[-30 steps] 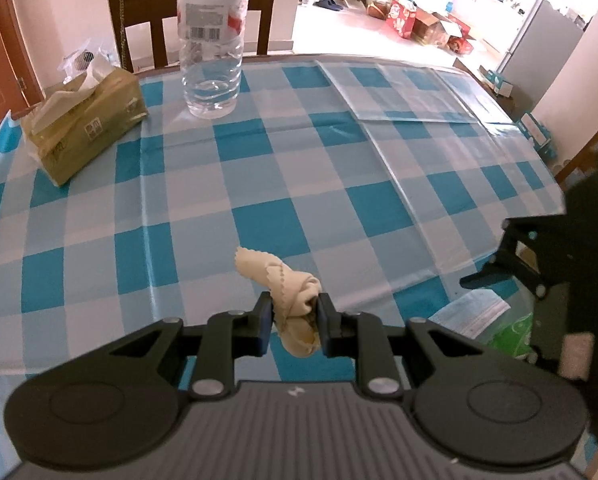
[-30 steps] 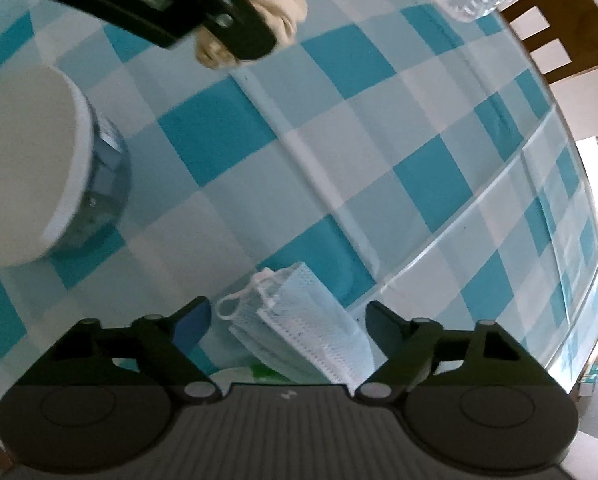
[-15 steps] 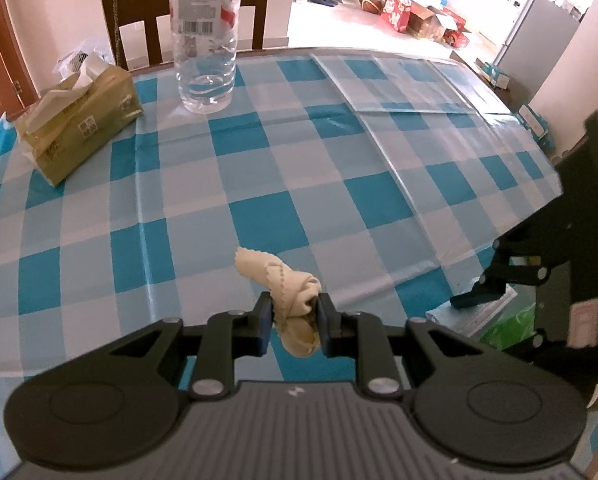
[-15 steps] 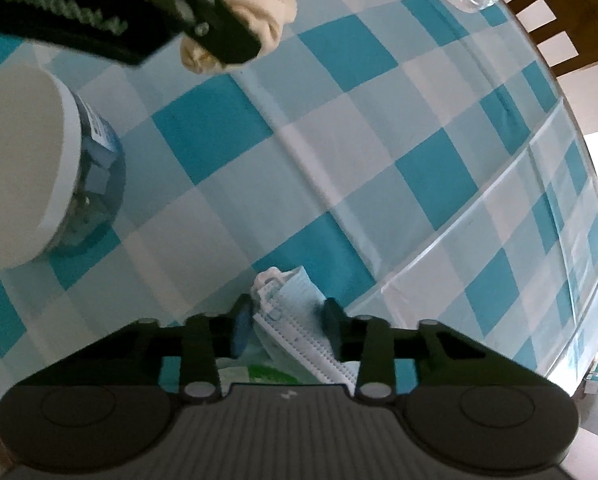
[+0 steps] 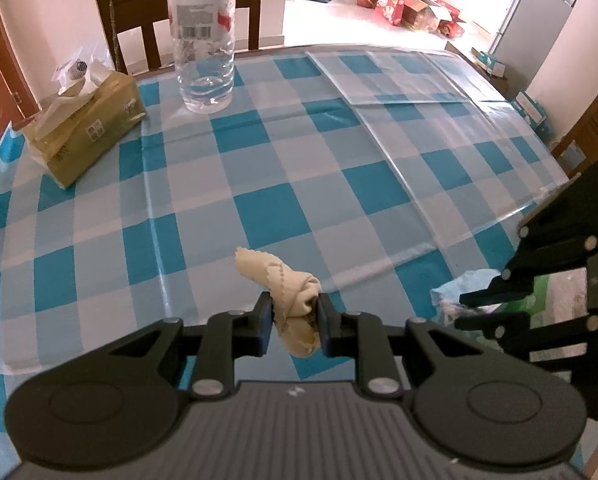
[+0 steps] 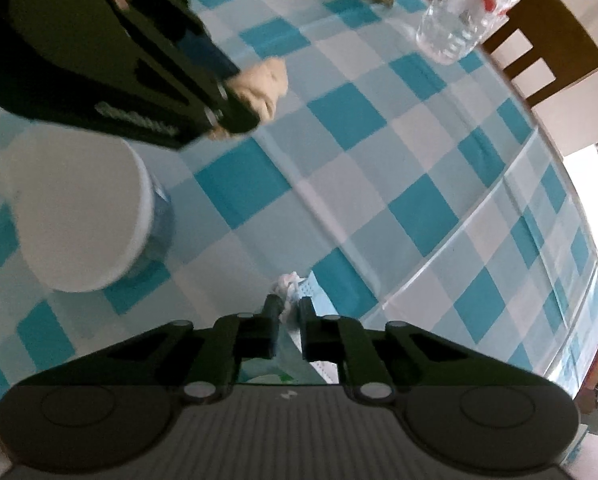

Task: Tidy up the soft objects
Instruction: 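Grasp the folded blue face mask with the right gripper while the left gripper holds the cloth, then carry the beige cloth and blue mask over the cardboard box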

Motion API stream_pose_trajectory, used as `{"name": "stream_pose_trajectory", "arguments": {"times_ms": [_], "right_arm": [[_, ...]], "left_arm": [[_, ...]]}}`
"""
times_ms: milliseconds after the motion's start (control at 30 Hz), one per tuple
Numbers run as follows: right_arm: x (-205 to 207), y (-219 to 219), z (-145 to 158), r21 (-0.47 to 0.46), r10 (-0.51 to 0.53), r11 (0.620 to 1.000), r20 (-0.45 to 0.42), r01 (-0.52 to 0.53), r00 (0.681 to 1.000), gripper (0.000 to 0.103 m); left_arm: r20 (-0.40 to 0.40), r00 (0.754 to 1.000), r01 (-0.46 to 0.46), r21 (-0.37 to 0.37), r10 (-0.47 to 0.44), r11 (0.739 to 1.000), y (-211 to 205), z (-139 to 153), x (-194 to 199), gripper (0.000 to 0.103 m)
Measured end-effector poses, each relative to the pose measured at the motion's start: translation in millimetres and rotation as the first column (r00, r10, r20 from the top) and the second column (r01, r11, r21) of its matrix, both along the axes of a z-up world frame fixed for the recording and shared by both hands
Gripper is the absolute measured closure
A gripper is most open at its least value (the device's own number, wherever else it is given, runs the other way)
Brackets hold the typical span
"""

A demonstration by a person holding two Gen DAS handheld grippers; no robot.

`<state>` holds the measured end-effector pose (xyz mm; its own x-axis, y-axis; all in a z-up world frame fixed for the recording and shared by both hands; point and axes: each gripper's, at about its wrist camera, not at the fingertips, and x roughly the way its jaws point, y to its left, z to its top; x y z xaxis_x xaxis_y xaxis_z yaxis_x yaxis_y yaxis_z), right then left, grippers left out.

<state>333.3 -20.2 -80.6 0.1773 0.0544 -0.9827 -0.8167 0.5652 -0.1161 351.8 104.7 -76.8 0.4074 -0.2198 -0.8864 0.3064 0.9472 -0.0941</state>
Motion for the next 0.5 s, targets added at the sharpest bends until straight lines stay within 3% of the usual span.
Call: {"name": "stream_pose_trajectory", "arguments": {"times_ms": [167, 500], "right_arm": [[-14, 6, 17, 0.037, 0.008, 0.999, 0.023, -0.008, 1.0, 0.098], [-27, 1, 30, 0.089, -0.017, 0.996, 0.023, 0.015, 1.0, 0.098]], "left_arm": [[0.011, 1.0, 0.003, 0.008, -0.003, 1.0, 2, 8, -7, 0.082], [0.029, 1.0, 0.011, 0.025, -0.012, 1.0, 1, 20, -22, 0.082]]}}
